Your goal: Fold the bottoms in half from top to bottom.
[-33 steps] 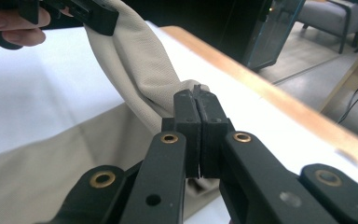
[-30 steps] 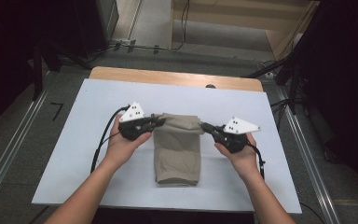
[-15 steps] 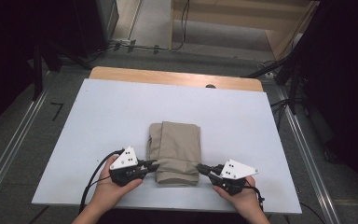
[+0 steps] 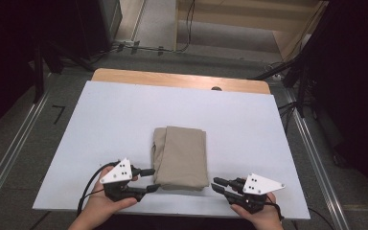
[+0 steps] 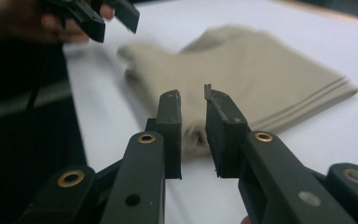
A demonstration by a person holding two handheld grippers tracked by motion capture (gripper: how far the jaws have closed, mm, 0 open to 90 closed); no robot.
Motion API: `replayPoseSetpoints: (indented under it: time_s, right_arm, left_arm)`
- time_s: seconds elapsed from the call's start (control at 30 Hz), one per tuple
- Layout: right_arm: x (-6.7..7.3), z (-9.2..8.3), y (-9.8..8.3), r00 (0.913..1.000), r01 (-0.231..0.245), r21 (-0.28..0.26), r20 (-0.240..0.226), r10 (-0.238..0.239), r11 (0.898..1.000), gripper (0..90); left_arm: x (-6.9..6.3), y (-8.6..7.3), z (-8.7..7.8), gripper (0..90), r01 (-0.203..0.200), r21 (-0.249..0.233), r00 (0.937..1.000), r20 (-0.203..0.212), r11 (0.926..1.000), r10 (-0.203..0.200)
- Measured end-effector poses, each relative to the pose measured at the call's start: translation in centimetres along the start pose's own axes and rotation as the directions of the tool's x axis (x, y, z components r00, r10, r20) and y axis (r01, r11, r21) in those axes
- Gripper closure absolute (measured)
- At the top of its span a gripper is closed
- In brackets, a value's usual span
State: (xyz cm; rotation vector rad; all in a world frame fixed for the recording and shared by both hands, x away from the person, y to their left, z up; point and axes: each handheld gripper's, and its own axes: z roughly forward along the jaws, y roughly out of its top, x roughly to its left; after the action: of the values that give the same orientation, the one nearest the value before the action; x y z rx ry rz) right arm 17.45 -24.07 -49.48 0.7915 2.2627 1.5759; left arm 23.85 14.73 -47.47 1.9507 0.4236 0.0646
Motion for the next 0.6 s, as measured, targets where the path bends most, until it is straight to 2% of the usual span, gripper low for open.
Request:
replayPoseSetpoints:
  time_s: [0.03,0.07,0.1,0.17,0.2,0.23,0.3,0.37,0.47,0.53,0.6]
  right_arm:
    - [-0.2,0.2,0.5,0.9998,-0.014,-0.015,0.01,0.014,1.0,76.5]
    - [-0.4,0.5,1.0,0.9993,-0.028,-0.02,0.025,0.028,0.999,80.4]
    - [-0.5,1.1,1.5,0.9982,-0.045,-0.017,0.038,0.046,0.999,84.5]
    - [-0.6,2.4,2.2,0.9954,-0.074,0.0,0.062,0.073,0.997,87.3]
    - [-0.5,3.2,2.3,0.9941,-0.083,0.01,0.072,0.082,0.997,87.3]
    - [-0.4,3.9,2.3,0.9933,-0.09,0.025,0.075,0.088,0.996,87.4]
    - [0.2,5.1,1.8,0.9933,-0.099,0.076,0.067,0.094,0.992,87.4]
    - [0.9,5.7,1.1,0.9956,-0.077,0.129,0.064,0.069,0.989,87.4]
    - [1.5,6.0,-0.3,0.9966,-0.058,0.201,0.07,0.044,0.978,87.5]
    - [2.0,5.8,-0.5,0.9978,-0.017,0.22,0.066,0.003,0.975,87.5]
    - [2.4,5.9,-0.7,0.996,0.022,0.254,0.078,-0.044,0.967,87.6]
  left_arm:
    - [0.3,0.5,0.3,54.1,0.017,-0.014,0.9998,0.009,0.9998,-0.017]
    - [0.6,1.0,0.7,58.0,0.026,-0.014,0.9997,0.001,0.9996,-0.026]
    - [0.8,1.4,1.3,63.8,0.026,0.004,0.9993,-0.028,0.9997,-0.026]
    - [1.0,1.6,2.4,77.8,0.035,0.045,0.9958,-0.086,0.9984,-0.031]
    - [0.9,1.4,2.9,83.3,0.053,0.053,0.9951,-0.086,0.9972,-0.048]
    - [0.8,1.2,3.4,87.7,0.073,0.066,0.9957,-0.062,0.9952,-0.069]
    - [0.0,0.5,4.2,89.6,0.057,0.126,0.9978,-0.041,0.9904,-0.052]
    - [-0.9,-0.3,4.6,90.0,0.038,0.182,0.9988,-0.036,0.9826,-0.032]
    - [-1.6,-1.6,4.7,89.9,0.056,0.211,0.9984,-0.02,0.9758,-0.052]
    - [-2.0,-1.6,4.8,89.9,0.007,0.245,0.9993,-0.036,0.9695,0.002]
    - [-2.2,-1.5,5.0,90.0,-0.006,0.263,0.9992,-0.037,0.9648,0.016]
